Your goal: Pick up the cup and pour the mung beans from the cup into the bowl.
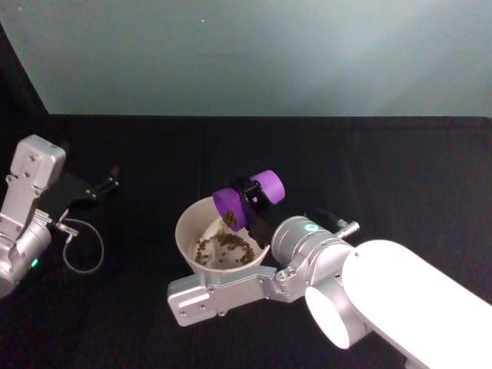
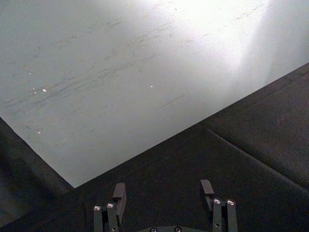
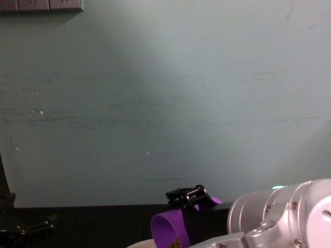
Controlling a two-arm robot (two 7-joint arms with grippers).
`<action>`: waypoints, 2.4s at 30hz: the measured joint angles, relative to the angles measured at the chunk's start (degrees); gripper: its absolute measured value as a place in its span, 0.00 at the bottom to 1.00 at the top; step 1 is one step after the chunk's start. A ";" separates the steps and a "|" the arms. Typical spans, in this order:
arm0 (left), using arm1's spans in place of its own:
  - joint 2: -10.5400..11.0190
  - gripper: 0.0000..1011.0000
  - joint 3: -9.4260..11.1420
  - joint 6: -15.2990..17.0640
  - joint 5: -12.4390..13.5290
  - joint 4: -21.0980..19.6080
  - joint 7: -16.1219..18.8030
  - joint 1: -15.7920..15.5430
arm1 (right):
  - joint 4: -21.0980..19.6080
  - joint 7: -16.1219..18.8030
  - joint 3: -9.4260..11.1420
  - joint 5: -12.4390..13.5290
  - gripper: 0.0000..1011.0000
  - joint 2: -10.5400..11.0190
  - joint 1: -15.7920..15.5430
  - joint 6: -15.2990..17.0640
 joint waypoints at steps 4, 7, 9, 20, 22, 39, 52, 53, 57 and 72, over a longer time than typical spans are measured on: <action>0.00 0.99 0.00 0.00 0.00 0.00 0.00 0.00 | -0.20 -0.03 0.10 -0.10 0.72 0.08 -0.18 -0.07; 0.00 0.99 0.00 0.00 0.00 0.00 0.00 0.00 | -0.36 -0.09 0.12 -0.36 0.72 0.14 -0.22 -0.20; 0.00 0.99 0.00 0.00 0.00 0.00 0.00 0.00 | -0.37 -0.10 0.11 -0.43 0.72 0.15 -0.22 -0.21; 0.00 0.99 0.00 0.00 0.00 0.00 0.00 0.00 | -0.74 -0.27 0.01 -1.30 0.72 0.46 -0.32 -0.38; 0.00 0.99 0.00 0.00 0.00 0.00 0.00 0.00 | -0.76 -0.29 -0.02 -1.43 0.72 0.48 -0.34 -0.42; 0.00 0.99 0.00 0.00 0.00 0.00 0.00 0.00 | -0.71 0.01 -0.94 -3.46 0.72 0.67 0.00 -0.63; 0.00 0.99 0.00 0.00 0.00 0.00 0.00 0.00 | -0.92 0.54 -1.61 -4.93 0.72 0.77 0.31 -0.78; 0.00 0.99 0.00 0.00 0.00 0.00 0.00 0.00 | -0.93 0.65 -1.71 -5.16 0.72 0.79 0.35 -0.77; 0.00 0.99 0.00 0.00 0.00 0.00 0.00 0.00 | -1.00 1.12 -2.12 -6.23 0.72 0.82 0.57 -0.71; 0.00 0.99 0.00 0.00 0.00 0.00 0.00 0.00 | -1.13 2.88 -4.74 -12.14 0.72 0.78 1.63 -0.55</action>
